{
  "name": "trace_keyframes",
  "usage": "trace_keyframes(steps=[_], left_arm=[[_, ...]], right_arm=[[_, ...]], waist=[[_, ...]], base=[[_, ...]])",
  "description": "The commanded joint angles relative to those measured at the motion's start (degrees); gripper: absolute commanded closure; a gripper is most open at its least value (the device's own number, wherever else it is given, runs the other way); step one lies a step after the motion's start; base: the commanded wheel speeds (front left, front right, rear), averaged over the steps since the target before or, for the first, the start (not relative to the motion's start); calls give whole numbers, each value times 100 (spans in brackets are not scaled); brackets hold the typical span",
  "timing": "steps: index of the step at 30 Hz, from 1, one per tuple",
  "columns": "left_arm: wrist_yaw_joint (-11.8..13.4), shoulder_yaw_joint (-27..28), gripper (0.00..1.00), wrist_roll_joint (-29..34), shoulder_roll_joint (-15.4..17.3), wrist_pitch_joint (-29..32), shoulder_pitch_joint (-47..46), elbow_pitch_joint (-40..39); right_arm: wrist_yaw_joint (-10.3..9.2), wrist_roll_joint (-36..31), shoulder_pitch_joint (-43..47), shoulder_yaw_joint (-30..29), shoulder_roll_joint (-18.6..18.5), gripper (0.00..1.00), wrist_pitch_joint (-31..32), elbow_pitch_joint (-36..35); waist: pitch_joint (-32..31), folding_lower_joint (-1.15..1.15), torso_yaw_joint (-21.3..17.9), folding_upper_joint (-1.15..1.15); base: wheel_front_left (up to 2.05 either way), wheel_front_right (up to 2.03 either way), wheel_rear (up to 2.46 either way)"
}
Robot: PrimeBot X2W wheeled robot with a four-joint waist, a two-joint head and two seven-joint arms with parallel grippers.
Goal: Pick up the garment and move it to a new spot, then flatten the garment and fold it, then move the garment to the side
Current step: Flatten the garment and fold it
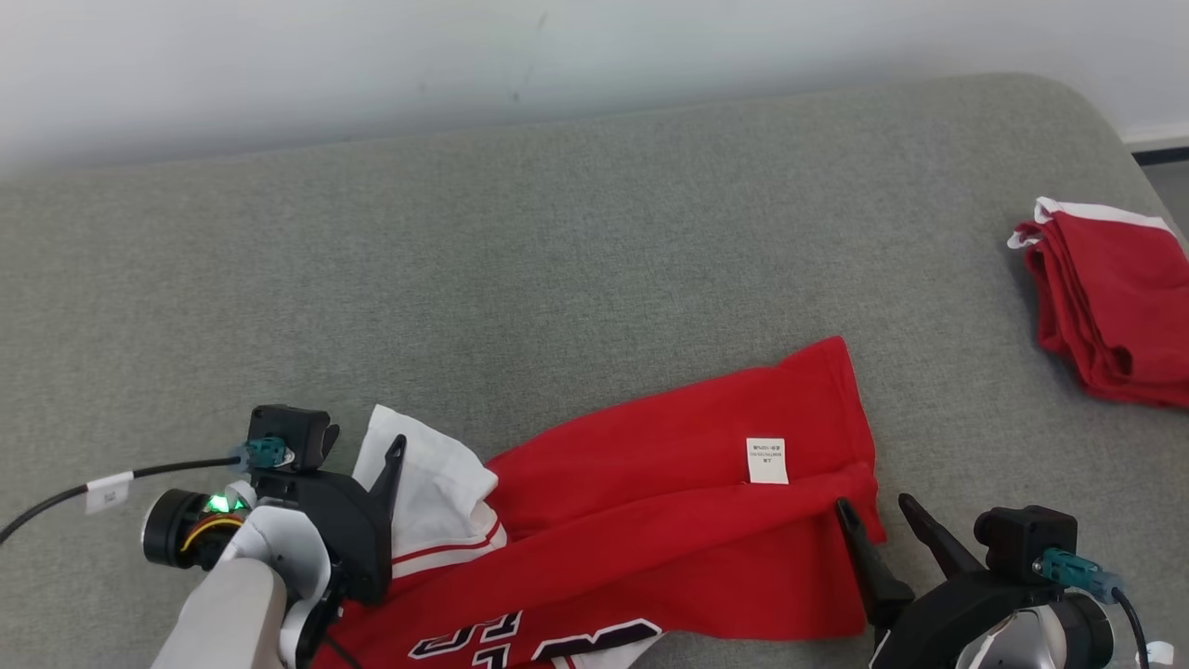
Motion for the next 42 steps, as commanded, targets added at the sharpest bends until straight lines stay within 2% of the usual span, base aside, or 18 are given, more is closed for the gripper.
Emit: trace_keyframes(steps=[1, 11, 12, 13, 14, 22, 26, 35, 42], left_arm=[[13, -4, 0, -52, 43, 15, -69, 14], [24, -179, 0, -12, 227, 404, -333, 265], [23, -191, 15, -17, 238, 419, -356, 276], [22, -215, 62, -29, 245, 477, -373, 297], [22, -222, 100, -51, 254, 498, -384, 313], [19, -86, 100, -515, 377, 691, -399, 191], [15, -106, 100, -611, 541, 726, -351, 33], [38, -161, 100, -683, 668, 762, -281, -227], [73, -214, 100, -701, 694, 819, -224, -361]], right_arm=[[-14, 15, -55, 2, 15, 0, -33, -13], [-14, -1, -228, 207, 40, 0, 136, -36], [-14, -21, -240, 212, 47, 0, 186, -45], [-14, -44, -246, 219, 55, 0, 264, -47], [-14, -56, -249, 218, 67, 0, 348, -54], [-14, -208, -243, 19, 156, 0, 1061, -387], [-14, -182, -314, -24, 170, 0, 1347, -480], [-15, -94, -576, 63, 171, 0, 1514, -285], [-15, 70, -848, -109, 171, 0, 1725, 2]], waist=[[105, -1, -100, -1], [297, -1, -238, -1], [309, -1, -249, -1], [320, -1, -260, -1], [328, -1, -269, -1], [357, -1, -317, -1], [362, -1, -308, -1], [354, -1, -243, -1], [356, -1, -215, -1]], base=[[0, 0, 0], [0, 0, 0], [0, 0, 0], [0, 0, 0], [0, 0, 0], [0, 0, 0], [0, 0, 0], [0, 0, 0], [0, 0, 0]])
